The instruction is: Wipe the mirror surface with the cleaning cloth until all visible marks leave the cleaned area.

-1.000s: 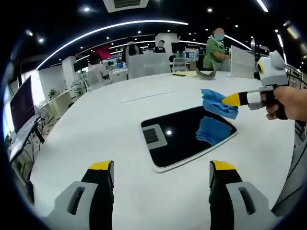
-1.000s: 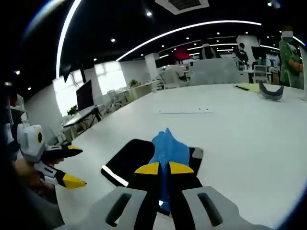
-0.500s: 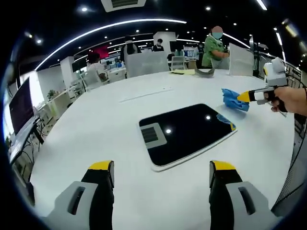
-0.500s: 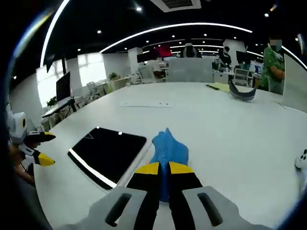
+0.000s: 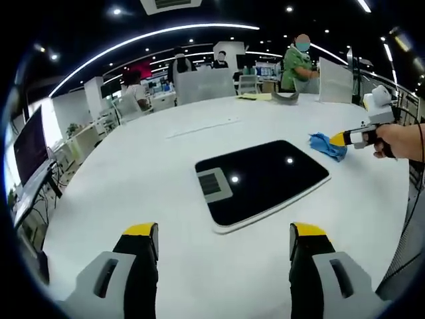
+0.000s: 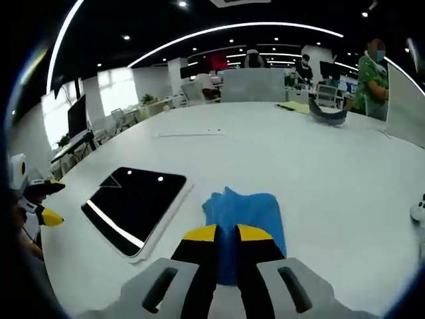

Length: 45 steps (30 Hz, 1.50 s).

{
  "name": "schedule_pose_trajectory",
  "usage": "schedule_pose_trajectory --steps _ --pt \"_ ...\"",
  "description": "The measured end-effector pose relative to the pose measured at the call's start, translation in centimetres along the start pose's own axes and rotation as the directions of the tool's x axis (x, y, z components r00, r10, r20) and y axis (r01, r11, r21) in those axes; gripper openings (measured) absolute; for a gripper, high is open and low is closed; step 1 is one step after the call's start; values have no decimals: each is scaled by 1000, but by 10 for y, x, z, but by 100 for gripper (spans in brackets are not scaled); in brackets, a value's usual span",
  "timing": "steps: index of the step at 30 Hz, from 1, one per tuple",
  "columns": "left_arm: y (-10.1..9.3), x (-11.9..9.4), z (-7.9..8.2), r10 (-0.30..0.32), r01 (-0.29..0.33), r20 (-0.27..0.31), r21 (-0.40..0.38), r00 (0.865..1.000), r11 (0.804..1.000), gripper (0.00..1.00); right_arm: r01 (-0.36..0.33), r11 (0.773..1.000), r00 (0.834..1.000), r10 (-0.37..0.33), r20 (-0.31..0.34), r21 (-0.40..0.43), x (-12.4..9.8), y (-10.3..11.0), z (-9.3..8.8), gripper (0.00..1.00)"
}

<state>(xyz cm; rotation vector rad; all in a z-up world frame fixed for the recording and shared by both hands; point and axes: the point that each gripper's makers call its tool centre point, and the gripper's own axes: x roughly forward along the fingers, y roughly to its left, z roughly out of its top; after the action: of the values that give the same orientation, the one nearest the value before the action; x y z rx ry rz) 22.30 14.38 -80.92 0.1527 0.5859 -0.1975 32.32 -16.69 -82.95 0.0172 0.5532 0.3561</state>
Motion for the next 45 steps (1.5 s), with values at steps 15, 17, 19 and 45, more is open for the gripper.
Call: schedule_pose_trajectory --steps 15,17,19,45 --pt "6 4 -7 15 -15 -18 -4 1000 1000 81 55 997 997 -57 -43 -51 16 -14 -8 17" --pt "6 4 -5 14 -14 -11 -7 1000 1000 82 49 998 998 -51 -46 -44 15 -14 -8 19" --pt "4 3 0 4 -4 15 -17 1000 1000 82 49 998 998 -51 -44 -40 13 -18 -4 29" --pt "-6 0 10 -36 37 73 -19 997 999 84 7 1000 985 -4 170 -17 -73 18 15 45"
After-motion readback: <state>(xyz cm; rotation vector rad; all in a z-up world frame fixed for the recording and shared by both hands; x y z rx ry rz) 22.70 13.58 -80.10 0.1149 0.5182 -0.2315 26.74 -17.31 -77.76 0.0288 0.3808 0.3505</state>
